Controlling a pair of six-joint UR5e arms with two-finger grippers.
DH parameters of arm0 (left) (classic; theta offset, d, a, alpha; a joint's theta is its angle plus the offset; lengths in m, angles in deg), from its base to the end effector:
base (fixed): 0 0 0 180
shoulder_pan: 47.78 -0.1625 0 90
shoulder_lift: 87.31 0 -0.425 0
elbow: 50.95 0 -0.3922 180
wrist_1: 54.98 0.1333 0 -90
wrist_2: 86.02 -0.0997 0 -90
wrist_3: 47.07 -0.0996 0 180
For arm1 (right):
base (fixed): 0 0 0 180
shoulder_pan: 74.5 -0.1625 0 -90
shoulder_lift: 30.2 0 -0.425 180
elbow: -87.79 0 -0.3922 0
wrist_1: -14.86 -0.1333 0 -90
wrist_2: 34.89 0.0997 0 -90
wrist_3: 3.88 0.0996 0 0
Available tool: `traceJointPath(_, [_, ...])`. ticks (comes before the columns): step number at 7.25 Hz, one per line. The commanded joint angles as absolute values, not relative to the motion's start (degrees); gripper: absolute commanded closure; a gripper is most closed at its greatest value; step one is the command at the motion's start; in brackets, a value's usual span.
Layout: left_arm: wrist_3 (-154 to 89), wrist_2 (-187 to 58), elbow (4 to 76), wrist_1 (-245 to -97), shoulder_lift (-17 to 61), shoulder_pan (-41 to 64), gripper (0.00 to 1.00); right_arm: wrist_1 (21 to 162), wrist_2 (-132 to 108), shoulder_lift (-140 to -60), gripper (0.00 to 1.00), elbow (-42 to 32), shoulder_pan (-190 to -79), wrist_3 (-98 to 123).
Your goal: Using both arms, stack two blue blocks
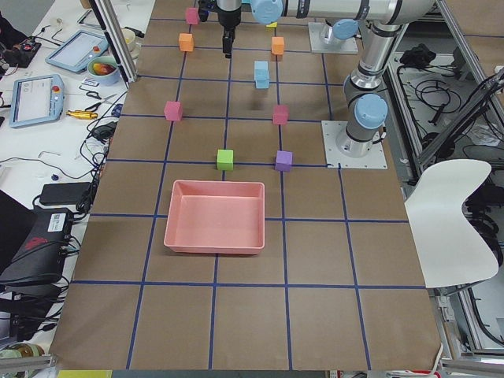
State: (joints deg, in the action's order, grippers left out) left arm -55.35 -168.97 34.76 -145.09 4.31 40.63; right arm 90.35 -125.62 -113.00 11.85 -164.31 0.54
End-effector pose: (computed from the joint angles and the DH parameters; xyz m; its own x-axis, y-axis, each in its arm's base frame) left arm -0.1314 -0.5116 0.5113 -0.9859 0.1220 0.1149 0.1155 0.9914 -0.0619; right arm 0.1303 -0.5286 0.5190 -0.9967 0.0780 0.0228 0.0803 0.9880 0.1318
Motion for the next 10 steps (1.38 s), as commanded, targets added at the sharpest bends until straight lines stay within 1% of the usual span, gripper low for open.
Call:
traceJointPath(1, [-56.56,-174.39,34.73,-146.91,2.26,40.02,0.00,90.27,-125.25,-113.17,0.00,11.85,-164.33,0.51])
traceJointPath(3, [-56.56,-178.04,34.57,-146.65,1.99,39.93,0.00,98.22,-125.16,-112.73,0.00,11.85,-164.85,0.51])
traceJointPath(8, [-56.56,-177.52,34.57,-146.56,1.99,39.32,0.00,98.62,-125.24,-112.55,0.00,11.85,-164.85,0.43])
traceJointPath(10, [-56.56,-177.87,35.17,-147.18,-0.37,39.40,0.00,98.62,-125.24,-112.55,0.00,11.85,-164.77,0.34])
